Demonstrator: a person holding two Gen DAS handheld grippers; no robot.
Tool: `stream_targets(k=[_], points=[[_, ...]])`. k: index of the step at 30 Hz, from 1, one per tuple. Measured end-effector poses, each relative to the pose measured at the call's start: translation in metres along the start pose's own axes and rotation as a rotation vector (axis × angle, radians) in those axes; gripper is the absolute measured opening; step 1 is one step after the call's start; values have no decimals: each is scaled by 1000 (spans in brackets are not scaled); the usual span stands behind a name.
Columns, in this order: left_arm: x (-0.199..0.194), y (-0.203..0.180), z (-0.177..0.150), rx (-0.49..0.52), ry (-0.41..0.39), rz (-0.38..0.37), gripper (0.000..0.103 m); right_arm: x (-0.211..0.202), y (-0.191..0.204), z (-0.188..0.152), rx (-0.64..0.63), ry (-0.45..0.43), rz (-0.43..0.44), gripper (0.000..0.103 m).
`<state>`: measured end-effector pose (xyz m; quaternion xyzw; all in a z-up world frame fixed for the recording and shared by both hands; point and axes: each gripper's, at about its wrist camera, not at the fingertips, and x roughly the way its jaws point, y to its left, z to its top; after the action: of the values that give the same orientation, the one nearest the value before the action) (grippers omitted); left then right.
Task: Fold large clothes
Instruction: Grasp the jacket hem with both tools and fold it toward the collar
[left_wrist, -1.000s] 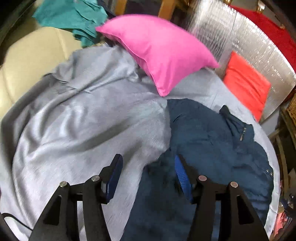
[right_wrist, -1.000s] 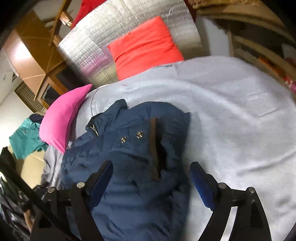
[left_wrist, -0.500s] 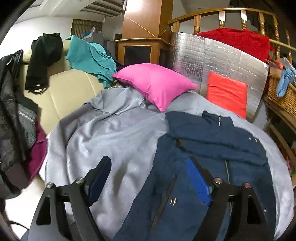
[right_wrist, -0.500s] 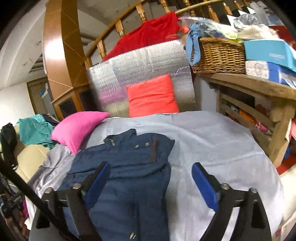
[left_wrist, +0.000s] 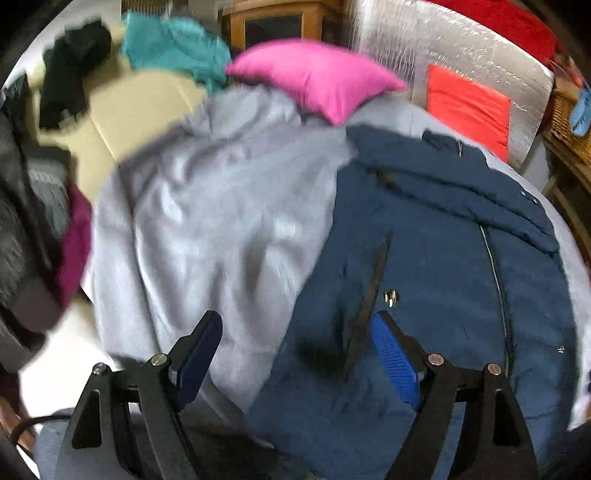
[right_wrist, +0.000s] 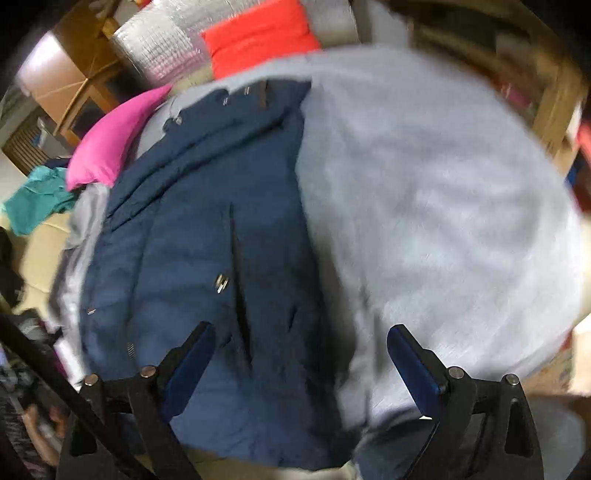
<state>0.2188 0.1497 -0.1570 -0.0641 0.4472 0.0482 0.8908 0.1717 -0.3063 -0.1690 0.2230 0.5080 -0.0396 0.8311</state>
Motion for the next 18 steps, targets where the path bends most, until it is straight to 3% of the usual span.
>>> stream_targets(k=[7,12,16,18], points=[[37,17,-7,-72,192,-45,83,31,8,-12,-14,152,10,73],[52,11,-16,-79,291,-116,62,41,6,-12,14,197,-17,53],[51,6,-20,-76,302,-141,55,47,8,-14,2,228,-44,52],[50,3,-21,-63,303,-156,45,47,13,-13,-4,222,-36,27]])
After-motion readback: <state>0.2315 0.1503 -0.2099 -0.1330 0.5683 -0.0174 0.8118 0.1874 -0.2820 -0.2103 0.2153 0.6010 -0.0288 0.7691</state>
